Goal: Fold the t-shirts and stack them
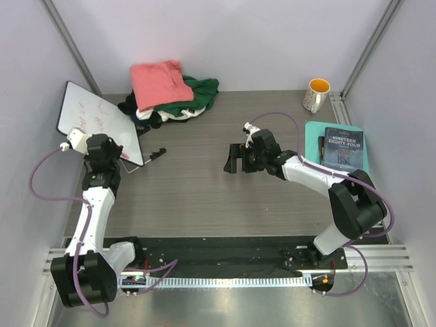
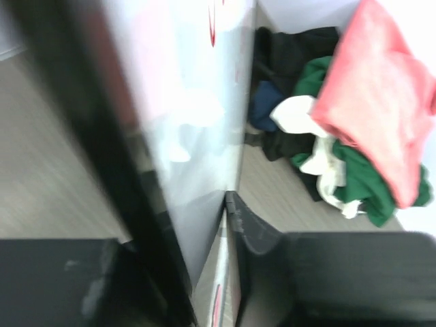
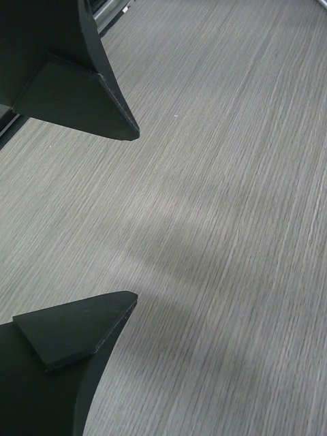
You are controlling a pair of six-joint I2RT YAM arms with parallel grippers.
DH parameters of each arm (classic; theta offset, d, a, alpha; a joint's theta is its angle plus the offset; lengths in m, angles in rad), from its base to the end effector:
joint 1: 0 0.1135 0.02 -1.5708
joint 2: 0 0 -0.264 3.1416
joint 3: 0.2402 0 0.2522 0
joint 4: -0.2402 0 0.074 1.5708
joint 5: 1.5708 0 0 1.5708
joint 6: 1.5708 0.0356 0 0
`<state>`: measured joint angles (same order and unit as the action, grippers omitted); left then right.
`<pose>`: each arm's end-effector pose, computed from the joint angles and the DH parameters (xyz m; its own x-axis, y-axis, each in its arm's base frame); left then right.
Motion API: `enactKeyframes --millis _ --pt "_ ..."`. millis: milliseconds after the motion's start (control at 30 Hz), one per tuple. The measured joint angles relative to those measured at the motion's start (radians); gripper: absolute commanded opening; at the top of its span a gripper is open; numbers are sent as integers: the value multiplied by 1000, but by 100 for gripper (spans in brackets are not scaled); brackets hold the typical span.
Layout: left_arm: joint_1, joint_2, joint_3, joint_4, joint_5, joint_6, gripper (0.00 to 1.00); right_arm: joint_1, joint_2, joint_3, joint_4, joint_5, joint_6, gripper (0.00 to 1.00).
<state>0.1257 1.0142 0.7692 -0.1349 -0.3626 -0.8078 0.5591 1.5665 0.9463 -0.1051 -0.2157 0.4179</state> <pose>0.2289 0.0417 0.2967 0.0667 -0.6727 -0.7369 -0.5728 0.5789 -0.5803 0.2795 0.1839 0.2118 -0.7793 -0.0200 -0.6263 -0.3694 0.8220 0.4335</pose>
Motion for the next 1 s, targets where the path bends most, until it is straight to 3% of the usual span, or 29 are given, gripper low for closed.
enactKeyframes --millis 33,300,467,667,1000 --pt "0 0 -2 -9 -8 0 32 0 0 0 0 0 0 98" --pt "0 0 -6 -62 -38 -14 36 0 0 0 0 0 0 98" --pt "-13 -7 -20 -115 -39 -28 47 0 0 0 0 0 1 98" --pt "-56 -18 -39 -167 -38 -50 49 2 1 9 -5 -7 6 96" --pt "-80 -55 -39 -215 -41 -55 57 63 116 211 -22 -16 -2 96"
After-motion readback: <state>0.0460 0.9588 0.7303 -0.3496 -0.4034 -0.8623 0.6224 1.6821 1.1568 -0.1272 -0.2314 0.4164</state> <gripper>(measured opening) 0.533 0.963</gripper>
